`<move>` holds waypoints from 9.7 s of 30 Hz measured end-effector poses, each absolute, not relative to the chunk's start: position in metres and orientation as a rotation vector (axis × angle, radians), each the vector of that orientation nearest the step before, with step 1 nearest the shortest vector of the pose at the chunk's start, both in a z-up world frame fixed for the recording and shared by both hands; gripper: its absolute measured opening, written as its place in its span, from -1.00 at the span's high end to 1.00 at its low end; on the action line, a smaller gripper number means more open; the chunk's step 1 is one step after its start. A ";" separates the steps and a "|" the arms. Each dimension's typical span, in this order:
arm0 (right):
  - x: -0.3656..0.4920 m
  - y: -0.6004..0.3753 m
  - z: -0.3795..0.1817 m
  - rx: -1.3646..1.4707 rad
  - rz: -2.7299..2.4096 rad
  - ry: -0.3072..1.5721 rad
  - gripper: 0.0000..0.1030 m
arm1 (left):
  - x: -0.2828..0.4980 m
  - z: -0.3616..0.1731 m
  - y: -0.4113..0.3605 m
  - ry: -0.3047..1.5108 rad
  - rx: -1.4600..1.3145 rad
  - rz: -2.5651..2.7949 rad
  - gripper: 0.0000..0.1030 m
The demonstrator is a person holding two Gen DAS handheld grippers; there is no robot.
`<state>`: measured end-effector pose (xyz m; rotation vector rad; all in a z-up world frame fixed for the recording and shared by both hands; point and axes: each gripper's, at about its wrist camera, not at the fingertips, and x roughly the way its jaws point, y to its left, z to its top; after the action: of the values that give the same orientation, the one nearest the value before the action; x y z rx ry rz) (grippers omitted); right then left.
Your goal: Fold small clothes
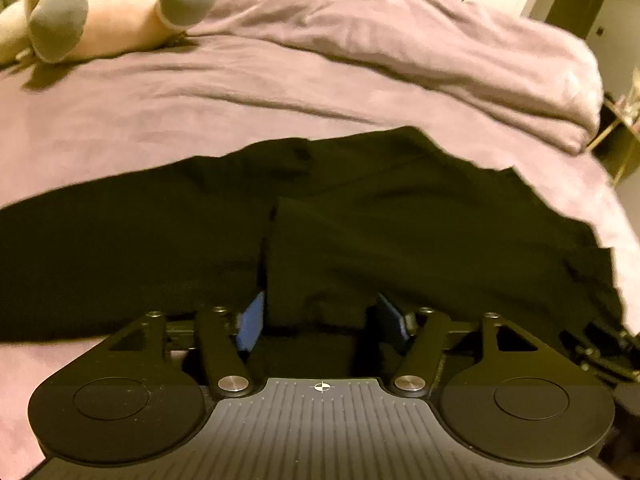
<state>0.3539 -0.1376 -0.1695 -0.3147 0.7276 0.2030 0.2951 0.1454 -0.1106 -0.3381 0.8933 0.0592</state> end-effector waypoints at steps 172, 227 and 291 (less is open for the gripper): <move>0.415 -0.215 -0.156 -0.089 0.275 0.713 0.65 | 0.292 -0.118 0.103 0.825 -0.124 0.016 -0.55; 0.111 -0.331 -0.142 0.225 0.321 1.124 0.87 | 0.043 -0.105 0.192 1.159 -0.371 -0.105 0.74; 0.295 -0.295 -0.117 0.090 0.222 0.722 0.92 | 0.219 -0.070 0.194 0.738 -0.285 -0.078 0.83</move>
<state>0.2954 -0.2947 -0.1171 0.0902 0.7220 0.2224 0.2185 0.1943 -0.0700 -0.2850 0.7380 -0.0780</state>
